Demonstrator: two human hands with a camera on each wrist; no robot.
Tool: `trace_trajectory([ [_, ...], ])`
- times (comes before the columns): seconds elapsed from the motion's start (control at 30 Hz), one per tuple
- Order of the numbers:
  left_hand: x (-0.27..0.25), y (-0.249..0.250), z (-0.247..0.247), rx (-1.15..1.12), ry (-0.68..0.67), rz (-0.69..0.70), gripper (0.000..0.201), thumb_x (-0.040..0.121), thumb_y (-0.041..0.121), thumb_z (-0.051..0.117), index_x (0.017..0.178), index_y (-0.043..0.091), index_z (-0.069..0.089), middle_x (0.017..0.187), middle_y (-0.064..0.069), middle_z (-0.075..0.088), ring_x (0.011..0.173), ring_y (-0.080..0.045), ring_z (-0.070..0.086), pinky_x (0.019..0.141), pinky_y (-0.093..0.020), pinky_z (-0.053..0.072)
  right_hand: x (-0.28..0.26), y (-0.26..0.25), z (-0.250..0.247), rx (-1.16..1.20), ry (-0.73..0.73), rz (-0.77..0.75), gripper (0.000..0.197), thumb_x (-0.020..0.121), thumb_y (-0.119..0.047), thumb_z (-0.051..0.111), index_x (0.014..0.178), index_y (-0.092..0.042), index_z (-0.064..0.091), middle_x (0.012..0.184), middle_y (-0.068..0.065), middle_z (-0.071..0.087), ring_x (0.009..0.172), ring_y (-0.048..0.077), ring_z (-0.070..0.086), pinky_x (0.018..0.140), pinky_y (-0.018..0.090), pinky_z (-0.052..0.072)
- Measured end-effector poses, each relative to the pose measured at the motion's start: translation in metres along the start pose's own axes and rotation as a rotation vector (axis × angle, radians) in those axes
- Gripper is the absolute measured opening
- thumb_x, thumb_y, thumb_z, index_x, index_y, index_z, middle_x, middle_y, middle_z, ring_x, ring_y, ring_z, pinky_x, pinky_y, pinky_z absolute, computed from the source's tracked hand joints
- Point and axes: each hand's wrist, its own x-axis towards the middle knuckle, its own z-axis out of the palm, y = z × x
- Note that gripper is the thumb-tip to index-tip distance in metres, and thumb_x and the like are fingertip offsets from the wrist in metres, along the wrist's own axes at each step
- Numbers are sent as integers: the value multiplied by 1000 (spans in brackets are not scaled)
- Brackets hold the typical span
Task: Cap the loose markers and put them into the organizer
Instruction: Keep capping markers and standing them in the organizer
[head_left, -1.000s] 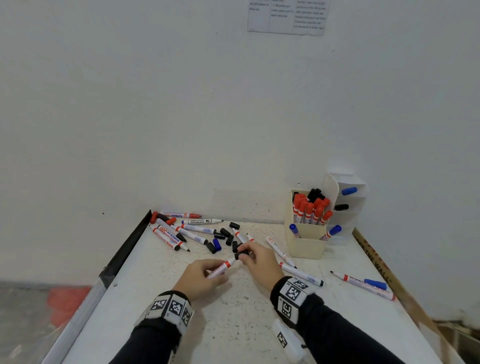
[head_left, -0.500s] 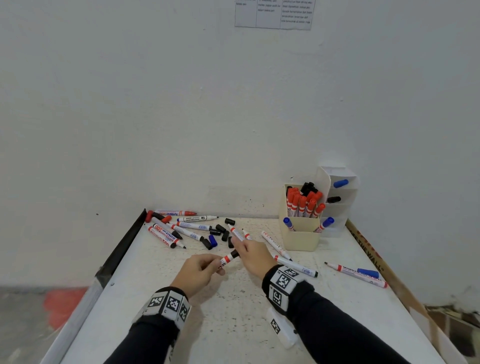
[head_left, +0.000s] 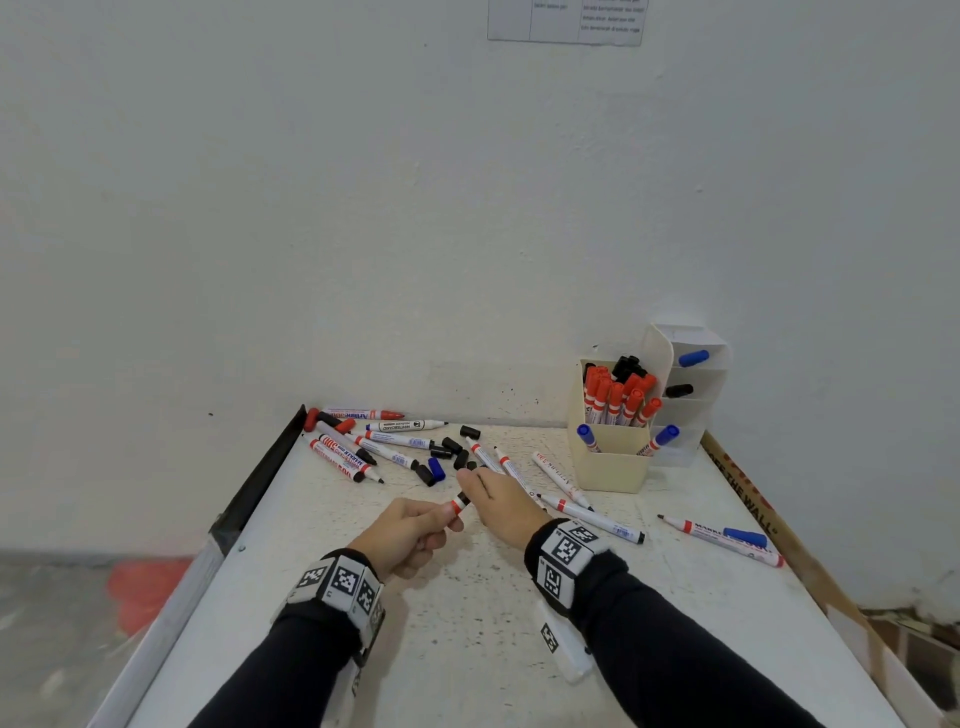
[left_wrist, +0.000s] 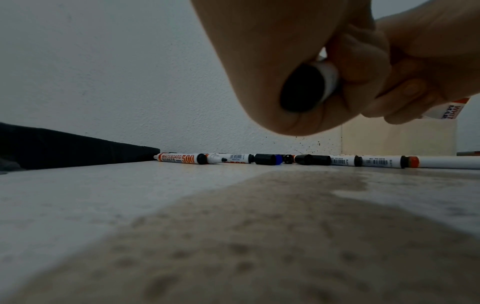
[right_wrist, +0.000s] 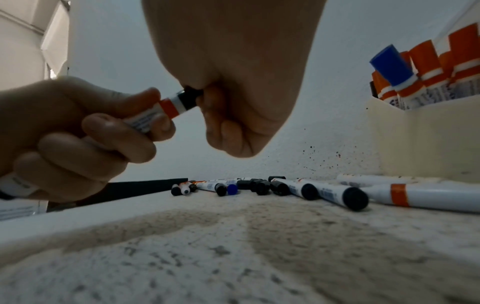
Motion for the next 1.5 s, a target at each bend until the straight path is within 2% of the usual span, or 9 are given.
trace_trajectory([
  [0.23,0,6,9,139,11,44,36,78,48,61,92,16,67,75,1,65,51,-8,56,51,-20,45,-18,8,-25,23,27,-36,29,96,-38,41,73,-22,46,67,-3,46,59,11,40,56,22,33],
  [0.53,20,14,58,530,66,171,25,94,25,51,117,25,59,119,10,55,77,-4,56,74,-17,46,-32,21,-131,139,671,-130,8,95,-24,47,92,-20,53,80,6,61,67,20,57,62,29,50],
  [0.67,46,24,117,770,-44,239,36,95,25,46,131,19,52,136,3,46,109,-9,50,97,-24,40,-39,31,-169,8,815,-161,9,95,-19,47,97,-14,54,80,0,58,67,6,54,59,5,42],
  [0.8,68,25,157,1014,-208,137,55,97,30,42,146,16,24,156,-1,9,143,-20,16,117,-35,19,-41,45,-184,-80,848,-140,17,94,-12,47,106,-5,57,92,5,58,80,18,58,69,17,44],
  [0.93,73,26,170,1119,-231,60,58,97,33,35,148,17,14,156,-3,8,143,-24,15,117,-39,18,-33,53,-191,-107,851,-172,19,94,-9,46,110,-4,56,99,4,54,92,24,59,81,32,48],
  [1.03,71,25,166,1109,-178,77,46,95,31,36,140,20,34,138,-9,28,129,-26,34,110,-42,31,-24,52,-197,-141,846,-164,23,95,-8,45,114,-2,55,106,11,55,93,16,53,80,21,40],
  [1.17,66,13,154,1122,-21,48,33,92,39,40,119,27,55,139,-8,34,116,-25,49,98,-36,43,-5,48,-204,-135,815,-132,25,96,-9,43,117,-4,54,113,12,53,101,18,54,95,33,46],
  [1.37,68,18,136,1130,86,-88,26,91,25,50,116,17,51,125,-8,44,107,-23,54,94,-32,47,14,31,-209,-116,879,-176,26,96,-3,38,118,0,51,118,14,48,95,10,47,86,15,40],
  [1.5,62,23,119,1051,100,-86,18,91,17,52,108,21,57,128,-8,45,110,-21,54,96,-27,46,28,31,-206,-256,650,-68,35,95,4,38,128,-1,46,127,15,44,103,16,49,83,2,26],
])
